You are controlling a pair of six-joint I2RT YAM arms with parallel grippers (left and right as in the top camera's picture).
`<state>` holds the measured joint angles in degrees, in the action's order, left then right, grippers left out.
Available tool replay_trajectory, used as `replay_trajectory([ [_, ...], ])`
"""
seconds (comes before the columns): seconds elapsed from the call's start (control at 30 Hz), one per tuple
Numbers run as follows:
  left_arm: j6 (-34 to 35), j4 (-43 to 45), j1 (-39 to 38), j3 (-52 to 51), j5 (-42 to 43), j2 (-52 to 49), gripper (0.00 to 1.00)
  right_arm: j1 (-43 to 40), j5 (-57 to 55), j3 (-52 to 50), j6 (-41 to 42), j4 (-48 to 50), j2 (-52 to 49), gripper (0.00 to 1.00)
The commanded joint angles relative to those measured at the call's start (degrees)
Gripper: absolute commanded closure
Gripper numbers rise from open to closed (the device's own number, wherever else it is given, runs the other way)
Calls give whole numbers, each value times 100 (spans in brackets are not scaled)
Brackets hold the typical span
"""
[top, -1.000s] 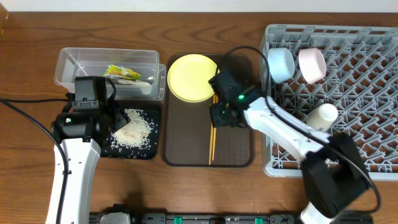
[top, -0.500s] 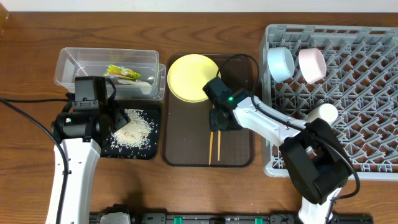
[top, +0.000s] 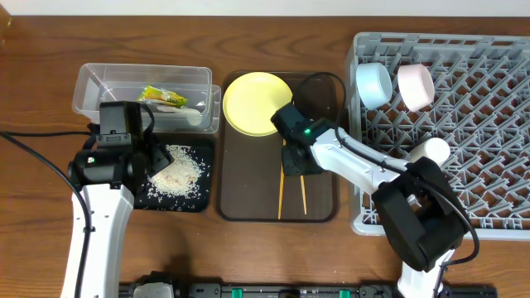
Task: Sort waste into correct bins and load items into the dishwasher rack
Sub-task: 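Carry the chopstick to the rack's left edge and drop it in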
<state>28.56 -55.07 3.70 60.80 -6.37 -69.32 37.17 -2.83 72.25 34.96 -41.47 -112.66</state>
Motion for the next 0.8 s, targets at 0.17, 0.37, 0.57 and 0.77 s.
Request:
replay_trajectory([
  [0.17,26,7,31,57,-31,7,24,-634,-81,9,-426,-131,866,99],
  [0.37,26,9,31,57,-31,7,24,-1252,-85,7,-1294,-284,2096,99],
  [0.57,26,7,31,57,-31,7,24,-1797,-389,7,-1585,-1211,2643,99],
  [0.77,26,9,31,57,-31,7,24,-2076,-734,-326,-1593,-1604,2586,99],
])
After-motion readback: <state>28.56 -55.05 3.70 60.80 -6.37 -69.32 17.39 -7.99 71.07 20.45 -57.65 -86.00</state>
